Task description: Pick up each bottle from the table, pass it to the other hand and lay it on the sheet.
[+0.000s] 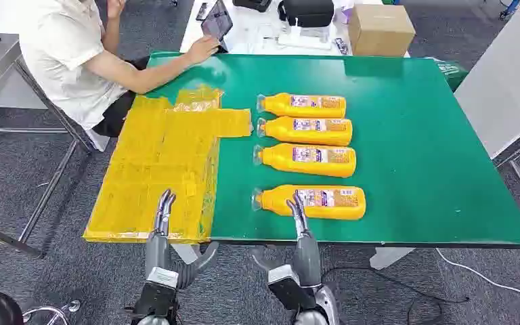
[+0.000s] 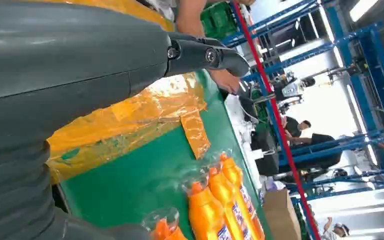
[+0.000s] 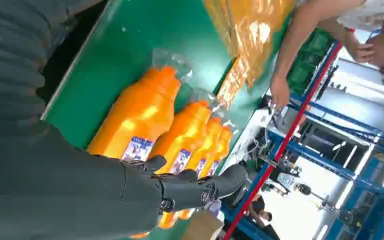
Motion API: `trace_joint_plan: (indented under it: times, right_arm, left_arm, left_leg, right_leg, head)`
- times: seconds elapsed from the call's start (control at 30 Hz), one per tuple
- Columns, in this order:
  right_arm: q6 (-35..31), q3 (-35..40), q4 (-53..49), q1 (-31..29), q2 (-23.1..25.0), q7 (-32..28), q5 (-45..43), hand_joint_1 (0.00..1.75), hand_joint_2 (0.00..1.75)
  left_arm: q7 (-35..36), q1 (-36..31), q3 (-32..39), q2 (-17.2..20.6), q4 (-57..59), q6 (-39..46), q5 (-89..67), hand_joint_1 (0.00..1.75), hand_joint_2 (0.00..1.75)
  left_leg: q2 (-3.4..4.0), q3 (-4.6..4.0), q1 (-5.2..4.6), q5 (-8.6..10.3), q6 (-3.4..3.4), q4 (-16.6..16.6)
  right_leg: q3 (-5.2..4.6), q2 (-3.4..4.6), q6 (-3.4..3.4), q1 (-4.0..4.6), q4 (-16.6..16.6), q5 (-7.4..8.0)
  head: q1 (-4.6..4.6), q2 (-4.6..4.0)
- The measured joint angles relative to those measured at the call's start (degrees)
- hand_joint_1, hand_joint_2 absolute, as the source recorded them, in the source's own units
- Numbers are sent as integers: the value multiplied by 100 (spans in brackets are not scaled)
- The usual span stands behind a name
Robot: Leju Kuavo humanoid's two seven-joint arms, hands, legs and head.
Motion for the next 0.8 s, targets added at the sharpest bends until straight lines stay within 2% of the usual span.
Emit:
trace_joint_plan:
  times: [0.1,0.3,0.43,0.53,0.7,0.8]
  right_arm:
    - [-2,-144,11,-15,-18,0,335,0,175]
    - [-2,-304,42,-42,-22,0,444,0,175]
    - [-11,-510,79,-138,-64,57,1379,0,175]
    - [-13,-686,79,-350,-221,349,2028,0,175]
    - [-4,-909,247,-860,-634,1274,3135,0,175]
    - [-7,-1012,469,-1107,-841,1377,3224,0,175]
  left_arm:
    - [-20,-17,-2,-7,24,2,11,0,175]
    - [-33,-51,-2,-7,74,4,26,0,175]
    - [-99,-104,-9,-11,107,-57,90,0,175]
    - [-164,-179,-9,-50,147,-133,142,0,175]
    - [-236,-298,-9,-135,245,-256,199,0,175]
    - [-302,-320,-9,-162,317,-291,234,0,175]
  left_leg:
    - [0,0,0,0,0,0]
    - [0,0,0,0,0,0]
    - [0,0,0,1,1,0]
    - [0,0,-2,2,2,0]
    - [0,2,-4,5,6,2]
    - [0,2,-3,5,6,3]
  right_leg:
    - [0,0,0,0,0,0]
    - [0,0,0,0,0,0]
    - [1,0,0,0,0,1]
    - [2,0,1,-1,0,4]
    - [5,0,2,-3,0,8]
    - [4,0,2,-2,0,8]
  head:
    - [0,0]
    - [0,0]
    - [0,0]
    - [0,0]
    - [0,0]
    - [0,0]
